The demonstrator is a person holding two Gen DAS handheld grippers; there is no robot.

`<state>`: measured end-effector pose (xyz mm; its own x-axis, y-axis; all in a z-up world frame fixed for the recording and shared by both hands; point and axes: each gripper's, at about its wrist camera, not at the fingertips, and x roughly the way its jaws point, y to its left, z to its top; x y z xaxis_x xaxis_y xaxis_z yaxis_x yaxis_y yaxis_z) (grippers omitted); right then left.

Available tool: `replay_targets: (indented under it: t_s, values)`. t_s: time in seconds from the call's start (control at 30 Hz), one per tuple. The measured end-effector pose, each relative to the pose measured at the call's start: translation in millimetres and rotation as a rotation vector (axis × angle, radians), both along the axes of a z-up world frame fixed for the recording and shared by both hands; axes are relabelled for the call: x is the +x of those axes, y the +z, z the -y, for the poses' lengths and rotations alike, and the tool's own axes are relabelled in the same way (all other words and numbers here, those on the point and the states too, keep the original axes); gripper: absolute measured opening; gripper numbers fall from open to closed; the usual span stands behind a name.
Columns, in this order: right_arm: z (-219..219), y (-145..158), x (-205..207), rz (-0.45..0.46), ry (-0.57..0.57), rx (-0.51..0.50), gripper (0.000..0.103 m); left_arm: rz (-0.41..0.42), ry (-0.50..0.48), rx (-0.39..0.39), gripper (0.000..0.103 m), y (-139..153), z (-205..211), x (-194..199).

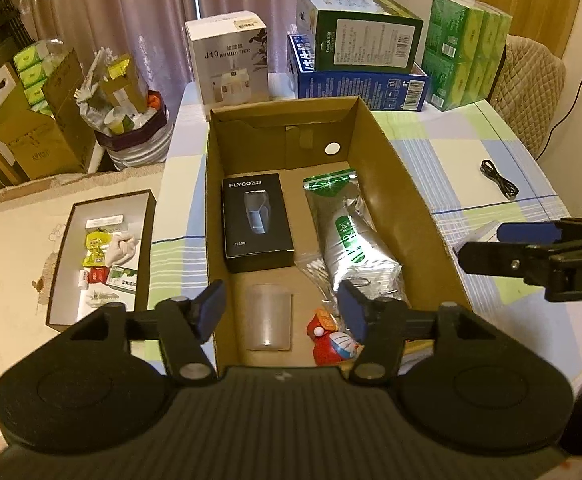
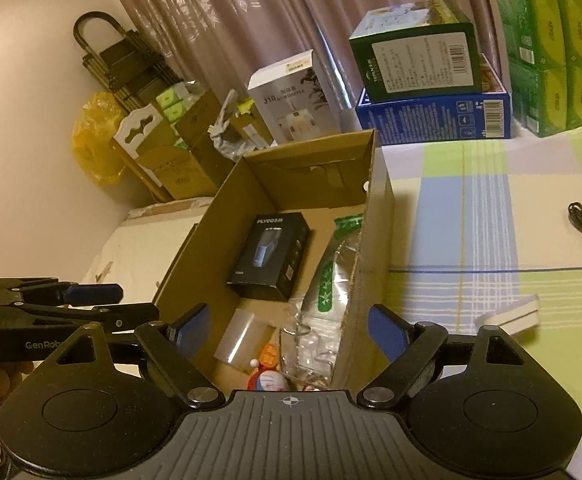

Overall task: Organize objects
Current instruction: 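Move both tools back toward the white plug adapter on the table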

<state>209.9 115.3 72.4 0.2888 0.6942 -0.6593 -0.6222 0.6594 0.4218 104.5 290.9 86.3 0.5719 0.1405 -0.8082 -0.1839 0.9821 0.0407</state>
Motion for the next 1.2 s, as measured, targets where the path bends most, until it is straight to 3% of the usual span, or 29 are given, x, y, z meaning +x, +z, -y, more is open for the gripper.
replay_targets:
  t_s: [0.07,0.13,0.3,0.4,0.67,0.8,1.2]
  values:
    - [4,3,-4,0.010,-0.002,-0.004,0.083,0.004,-0.003,-0.004,0.059,3,4,-3]
    - [9,5,-8,0.020,-0.004,-0.017,0.083,0.006,-0.007,0.003,0.068,5,10,-6]
    - [25,8,-20,0.034,-0.011,-0.030,0.083,0.016,-0.013,0.012,0.071,13,26,-15]
    - [36,12,-25,0.046,-0.021,-0.036,0.083,0.032,-0.014,0.013,0.081,20,35,-21]
    - [69,29,-38,0.091,-0.041,-0.041,0.083,0.062,-0.034,0.021,0.091,34,65,-34]
    - [88,36,-43,0.122,-0.052,-0.042,0.083,0.084,-0.047,0.023,0.101,42,79,-38]
    - [175,34,-27,0.142,-0.192,-0.071,0.083,0.147,-0.097,0.026,0.102,51,132,-36]
